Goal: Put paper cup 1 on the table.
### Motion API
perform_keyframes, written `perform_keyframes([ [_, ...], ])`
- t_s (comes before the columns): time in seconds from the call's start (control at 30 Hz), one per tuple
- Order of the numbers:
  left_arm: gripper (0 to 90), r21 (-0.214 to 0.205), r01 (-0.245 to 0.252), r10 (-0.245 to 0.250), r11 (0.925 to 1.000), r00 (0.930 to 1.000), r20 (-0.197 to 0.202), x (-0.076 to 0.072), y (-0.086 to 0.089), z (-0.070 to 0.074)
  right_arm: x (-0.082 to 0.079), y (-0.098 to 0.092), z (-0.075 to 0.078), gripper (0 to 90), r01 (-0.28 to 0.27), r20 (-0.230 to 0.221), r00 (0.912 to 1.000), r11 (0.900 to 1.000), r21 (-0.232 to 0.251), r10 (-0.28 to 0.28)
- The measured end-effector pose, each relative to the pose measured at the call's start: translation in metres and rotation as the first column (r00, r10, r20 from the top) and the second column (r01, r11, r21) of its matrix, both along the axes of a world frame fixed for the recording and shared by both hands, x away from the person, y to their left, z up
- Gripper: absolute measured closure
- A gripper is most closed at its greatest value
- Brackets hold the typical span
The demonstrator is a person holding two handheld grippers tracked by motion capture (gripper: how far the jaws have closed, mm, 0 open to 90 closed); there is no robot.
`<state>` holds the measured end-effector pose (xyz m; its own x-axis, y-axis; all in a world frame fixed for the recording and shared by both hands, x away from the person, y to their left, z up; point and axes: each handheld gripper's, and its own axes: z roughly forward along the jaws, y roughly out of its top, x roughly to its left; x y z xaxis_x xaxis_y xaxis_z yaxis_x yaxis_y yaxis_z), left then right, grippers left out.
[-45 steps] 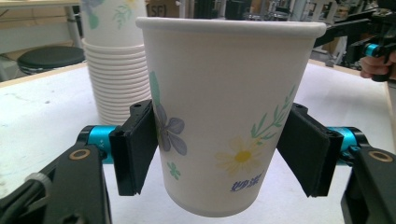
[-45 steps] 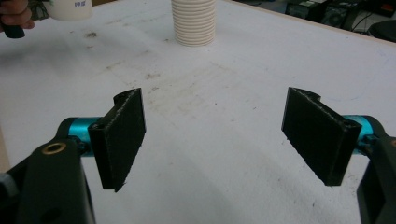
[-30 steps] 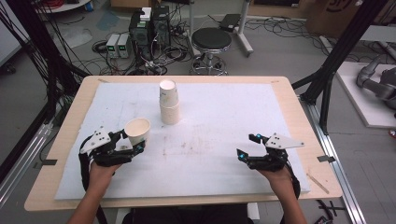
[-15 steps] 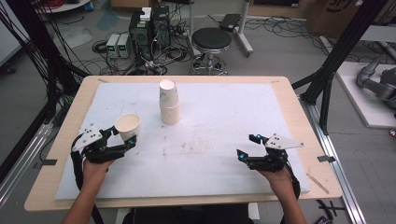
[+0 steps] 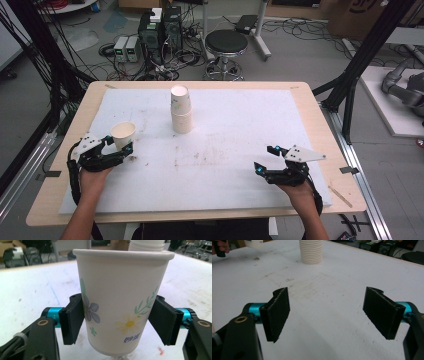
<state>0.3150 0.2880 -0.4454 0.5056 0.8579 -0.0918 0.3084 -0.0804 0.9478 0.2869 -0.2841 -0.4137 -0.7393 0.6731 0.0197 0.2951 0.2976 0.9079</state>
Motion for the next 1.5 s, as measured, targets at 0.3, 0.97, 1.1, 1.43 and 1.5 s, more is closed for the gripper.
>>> perform_keyframes([
  [0.3,31.5,0.072,-0.053,0.06,0.996,0.9937,-0.094,0.003,0.002,-0.007,-0.001,0.0,0.0,22.3,-0.001,0.0,1.0,1.0,0.0,0.001],
  [0.97,23.9,0.088,-0.087,0.103,0.9923,0.9755,-0.195,-0.015,0.004,-0.011,0.0,0.001,0.002,22.3,-0.013,-0.001,0.9999,0.9999,0.007,0.013],
  [1.1,21.9,0.077,-0.087,0.099,0.9933,0.9786,-0.18,-0.024,0.009,-0.009,0.0,0.001,0.002,22.2,-0.016,-0.003,0.9999,0.9999,0.005,0.016],
  [1.43,18.0,-0.053,-0.111,0.11,0.9924,0.9938,-0.015,-0.049,0.024,0.009,-0.001,0.0,0.003,22.2,-0.011,0.0,0.9999,0.9999,0.004,0.011],
  [1.5,17.9,-0.069,-0.11,0.114,0.9915,0.9915,0.062,-0.053,0.021,0.016,-0.001,-0.001,0.003,22.3,-0.004,0.0,1.0,1.0,0.003,0.004],
])
